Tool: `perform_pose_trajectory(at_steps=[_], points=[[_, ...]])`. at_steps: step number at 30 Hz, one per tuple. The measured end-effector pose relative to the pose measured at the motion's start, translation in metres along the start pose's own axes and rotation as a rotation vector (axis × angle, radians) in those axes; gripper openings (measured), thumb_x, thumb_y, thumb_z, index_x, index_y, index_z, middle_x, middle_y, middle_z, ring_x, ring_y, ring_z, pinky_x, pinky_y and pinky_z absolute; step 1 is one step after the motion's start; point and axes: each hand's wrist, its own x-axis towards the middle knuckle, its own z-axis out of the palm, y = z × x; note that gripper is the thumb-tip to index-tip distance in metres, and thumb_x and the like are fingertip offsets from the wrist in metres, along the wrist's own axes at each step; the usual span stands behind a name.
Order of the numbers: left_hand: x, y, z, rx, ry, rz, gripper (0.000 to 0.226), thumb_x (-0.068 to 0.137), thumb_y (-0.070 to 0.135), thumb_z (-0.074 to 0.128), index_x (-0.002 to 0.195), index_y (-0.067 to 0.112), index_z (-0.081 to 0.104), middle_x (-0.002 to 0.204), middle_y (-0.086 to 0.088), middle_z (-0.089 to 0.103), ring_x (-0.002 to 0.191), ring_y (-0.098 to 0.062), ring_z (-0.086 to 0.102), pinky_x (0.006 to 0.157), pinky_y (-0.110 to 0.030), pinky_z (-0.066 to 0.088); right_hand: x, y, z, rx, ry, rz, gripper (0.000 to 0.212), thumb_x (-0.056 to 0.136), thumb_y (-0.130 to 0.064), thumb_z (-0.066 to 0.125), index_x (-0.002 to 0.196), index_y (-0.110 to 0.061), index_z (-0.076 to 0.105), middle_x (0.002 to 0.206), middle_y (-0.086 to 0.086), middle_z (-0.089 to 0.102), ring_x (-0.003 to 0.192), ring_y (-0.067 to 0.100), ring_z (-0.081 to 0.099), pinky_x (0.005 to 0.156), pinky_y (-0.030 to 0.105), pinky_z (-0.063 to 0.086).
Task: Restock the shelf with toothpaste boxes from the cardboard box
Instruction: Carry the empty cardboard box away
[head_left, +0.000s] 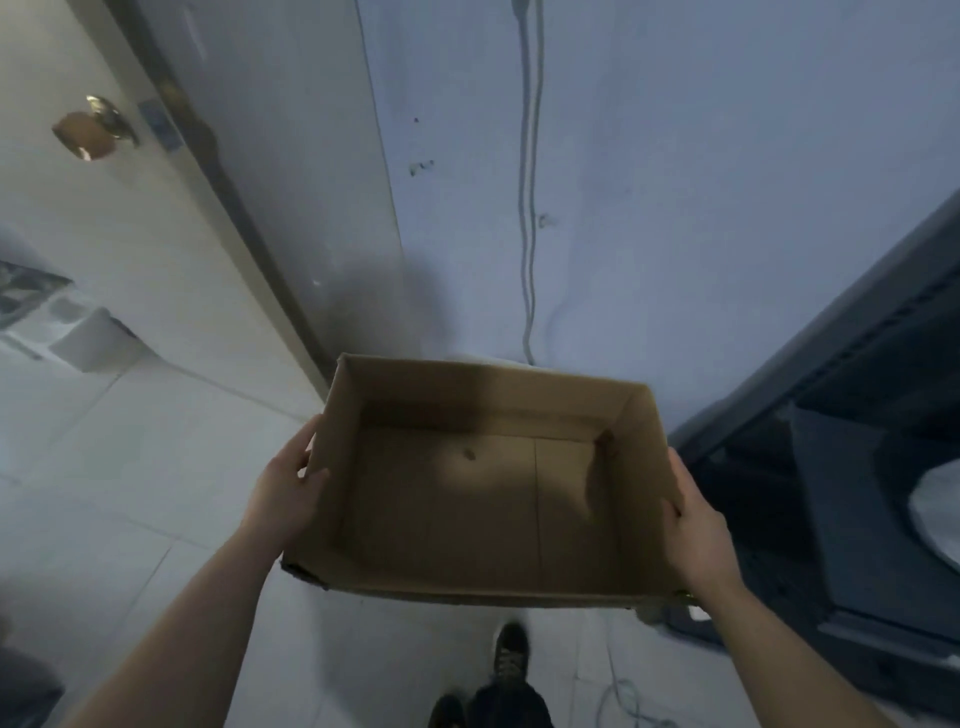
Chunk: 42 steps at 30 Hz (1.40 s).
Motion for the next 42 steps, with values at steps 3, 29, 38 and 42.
perform_pose_trajectory(at_steps=[3,29,38,42], points=[[0.044,0.008,0.019,0.001,-0.019,-0.002,0.068,0.088,-0.002,0.054,0.143,0.035,0.039,0.131,-0.006,0.058,0.120,-0.029,0.055,0.096,-0.045,0.047,0.037,0.004,0.008,0.016,0.014,0.048,0.069,0.099,-0.013,0.038,0.147,-0.053,0.009,0.083,0.011,0.068,0.065,0.025,0.063,0.063,0.038,0.054],[0.292,-0.009,0.167,0.089,-0.162,0.084,0.065,0.094,0.002,0.047,0.146,0.037,0.031,0.131,-0.003,0.057,0.117,-0.029,0.054,0.096,-0.049,0.048,0.239,0.051,0.114,-0.052,0.132,0.234,0.067,0.100,-0.014,0.038,0.149,-0.047,0.008,0.071,0.009,0.060,0.060,0.026,0.057,0.063,0.042,0.053],[0.304,-0.009,0.168,0.105,-0.196,0.070,0.066,0.095,0.001,0.048,0.150,0.031,0.027,0.135,-0.007,0.056,0.117,-0.032,0.056,0.088,-0.042,0.049,0.241,0.047,0.115,-0.113,0.107,0.238,0.068,0.100,-0.015,0.038,0.152,-0.041,0.001,0.079,0.009,0.060,0.062,0.022,0.056,0.056,0.036,0.048],[0.302,0.002,0.160,0.132,-0.211,0.013,0.067,0.097,0.010,0.050,0.153,0.026,0.017,0.143,-0.009,0.048,0.124,-0.032,0.052,0.096,-0.047,0.044,0.239,0.038,0.112,-0.120,0.100,0.228,0.067,0.099,-0.021,0.044,0.152,-0.036,0.007,0.140,0.012,0.043,0.103,0.029,0.058,0.078,0.039,0.052]])
